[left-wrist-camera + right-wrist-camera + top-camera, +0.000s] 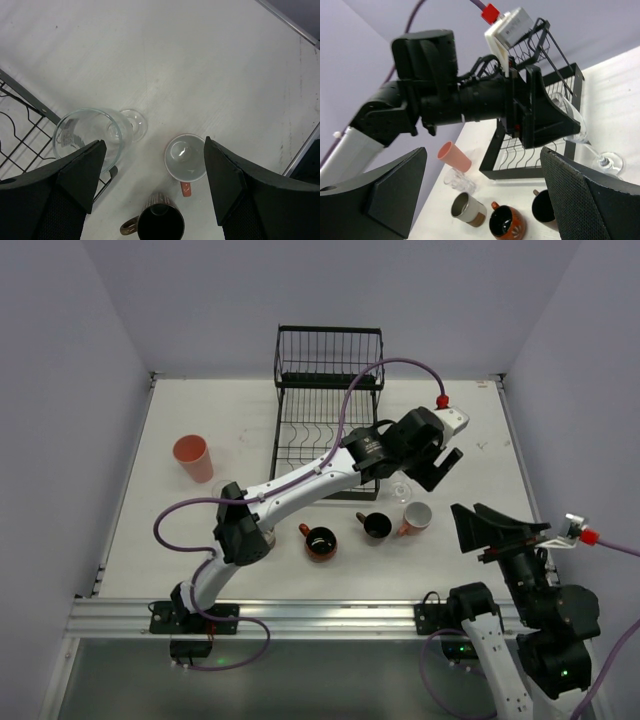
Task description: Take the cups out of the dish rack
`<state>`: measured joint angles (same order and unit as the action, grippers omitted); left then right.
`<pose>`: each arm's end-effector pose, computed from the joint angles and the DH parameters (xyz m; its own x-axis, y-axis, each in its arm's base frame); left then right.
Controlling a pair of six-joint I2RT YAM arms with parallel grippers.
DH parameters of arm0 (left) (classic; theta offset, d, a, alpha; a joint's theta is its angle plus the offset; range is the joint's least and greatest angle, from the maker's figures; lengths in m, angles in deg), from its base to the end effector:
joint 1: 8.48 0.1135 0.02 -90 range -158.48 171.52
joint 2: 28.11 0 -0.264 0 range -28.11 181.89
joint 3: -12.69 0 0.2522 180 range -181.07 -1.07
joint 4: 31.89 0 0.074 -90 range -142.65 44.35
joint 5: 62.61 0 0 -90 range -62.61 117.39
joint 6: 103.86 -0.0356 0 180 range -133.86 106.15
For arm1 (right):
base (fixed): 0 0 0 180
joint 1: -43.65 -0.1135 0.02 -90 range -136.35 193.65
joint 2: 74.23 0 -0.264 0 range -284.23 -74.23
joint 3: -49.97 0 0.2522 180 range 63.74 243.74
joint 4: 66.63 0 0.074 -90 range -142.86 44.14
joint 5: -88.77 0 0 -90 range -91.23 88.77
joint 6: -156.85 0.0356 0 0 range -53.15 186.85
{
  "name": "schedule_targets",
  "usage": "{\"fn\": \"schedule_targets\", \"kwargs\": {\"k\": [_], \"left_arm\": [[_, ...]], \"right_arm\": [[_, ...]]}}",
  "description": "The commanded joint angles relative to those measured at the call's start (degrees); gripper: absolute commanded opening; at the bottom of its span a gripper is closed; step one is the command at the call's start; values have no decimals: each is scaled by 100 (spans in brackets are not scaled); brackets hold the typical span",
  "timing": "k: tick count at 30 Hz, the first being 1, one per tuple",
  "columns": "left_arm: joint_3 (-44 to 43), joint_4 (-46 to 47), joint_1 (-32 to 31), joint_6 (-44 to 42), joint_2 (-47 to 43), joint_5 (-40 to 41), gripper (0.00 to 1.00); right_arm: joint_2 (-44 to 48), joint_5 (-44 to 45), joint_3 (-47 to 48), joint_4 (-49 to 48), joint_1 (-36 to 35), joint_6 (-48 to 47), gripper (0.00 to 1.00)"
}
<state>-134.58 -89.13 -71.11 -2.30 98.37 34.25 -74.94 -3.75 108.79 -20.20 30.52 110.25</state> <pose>0.2340 -0.4427 0.3503 -0.4354 0.4083 -0.8023 0.7658 0.6365 -0.0917 -0.0037 0.0007 0.3531 -0.0415 0.6952 -0.7176 -0.3308 0.6682 0.6664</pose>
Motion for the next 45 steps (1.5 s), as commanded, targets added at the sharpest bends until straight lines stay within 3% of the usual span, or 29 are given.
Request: {"fn": "schedule_targets", "kwargs": {"k": [1,21,29,34,40,45], "left_arm": [[44,340,40,93,-395,44,87],[308,1096,40,234,-702,-202,100],[414,2289,40,-187,-1563,61,100],[957,2784,32,-417,-2977,841,100],[3644,3074,32,-557,-5779,2220,100],[5832,2864,32,-382,-8469,3374,100]], "right_arm": [[27,50,310,-14,-32,-156,98],[36,121,636,-32,-41,-253,99],[10,24,759,-190,-50,-358,99],[-96,50,908,-164,-50,-586,99],[-113,410,925,-270,-50,-779,99],[-377,1051,1496,-252,-50,-1297,99]]}}
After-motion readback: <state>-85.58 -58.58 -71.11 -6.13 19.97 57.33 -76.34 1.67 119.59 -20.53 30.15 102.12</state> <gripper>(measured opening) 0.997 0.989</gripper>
